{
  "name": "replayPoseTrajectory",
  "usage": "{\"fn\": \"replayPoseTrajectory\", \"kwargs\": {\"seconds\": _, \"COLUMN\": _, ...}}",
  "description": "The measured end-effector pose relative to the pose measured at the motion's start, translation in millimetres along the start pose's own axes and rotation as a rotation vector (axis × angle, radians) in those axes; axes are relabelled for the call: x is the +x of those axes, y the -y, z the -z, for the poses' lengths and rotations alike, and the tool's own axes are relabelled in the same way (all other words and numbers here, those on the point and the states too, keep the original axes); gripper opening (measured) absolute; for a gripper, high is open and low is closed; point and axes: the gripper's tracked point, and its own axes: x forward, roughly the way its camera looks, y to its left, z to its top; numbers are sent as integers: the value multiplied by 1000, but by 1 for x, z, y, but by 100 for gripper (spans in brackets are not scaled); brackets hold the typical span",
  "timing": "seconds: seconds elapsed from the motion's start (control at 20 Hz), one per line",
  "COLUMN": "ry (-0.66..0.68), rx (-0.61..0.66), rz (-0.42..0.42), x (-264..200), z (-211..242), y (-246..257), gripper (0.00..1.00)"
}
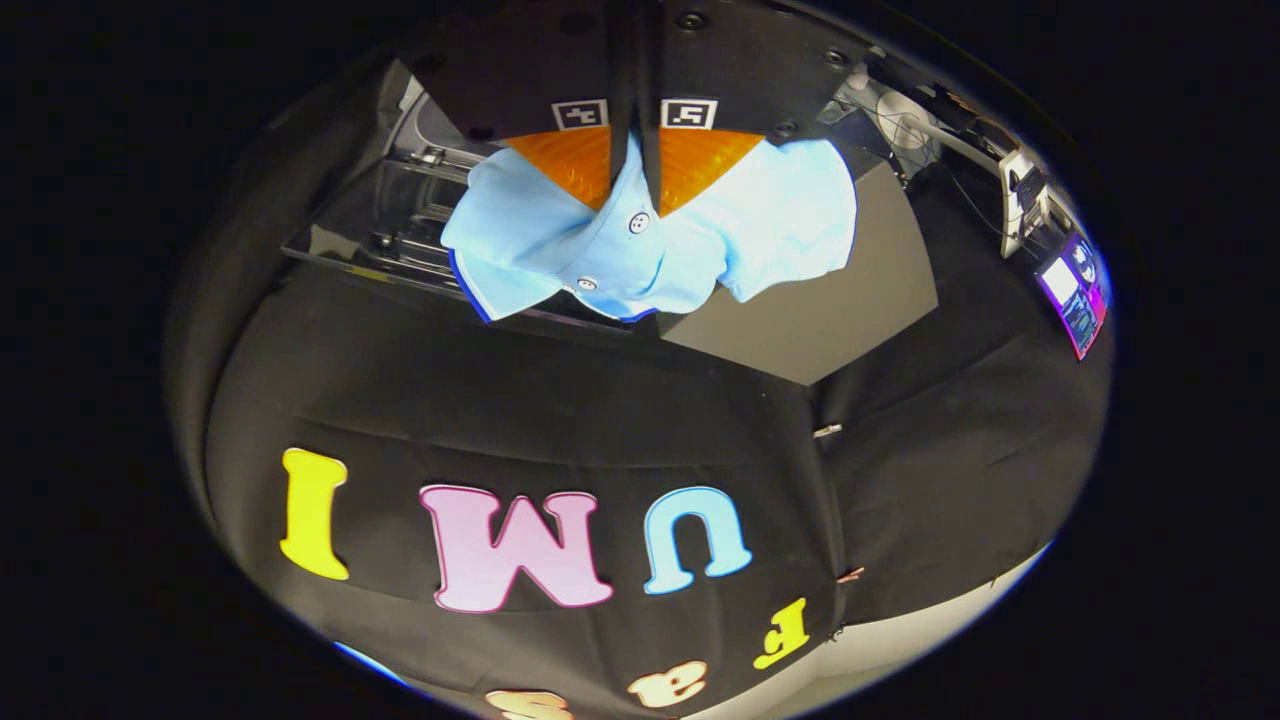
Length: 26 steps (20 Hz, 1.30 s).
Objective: Put the clothes into the washing machine and then close the washing machine lid.
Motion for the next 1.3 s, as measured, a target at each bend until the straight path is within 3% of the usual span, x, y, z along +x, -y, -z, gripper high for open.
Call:
{"fn": "replayPoseTrajectory", "kwargs": {"seconds": 0.2, "ry": -5, "rx": -7, "rz": 57, "x": 10, "z": 14, "y": 30, "gripper": 5}}
{"fn": "replayPoseTrajectory", "kwargs": {"seconds": 0.5, "ry": -104, "rx": -52, "rz": 128, "x": 46, "z": 74, "y": 70, "gripper": 5}}
{"fn": "replayPoseTrajectory", "kwargs": {"seconds": 0.95, "ry": -252, "rx": -61, "rz": 178, "x": 107, "z": 163, "y": 84, "gripper": 5}}
{"fn": "replayPoseTrajectory", "kwargs": {"seconds": 1.3, "ry": -322, "rx": 75, "rz": 272, "x": 129, "z": 214, "y": 92, "gripper": 5}}
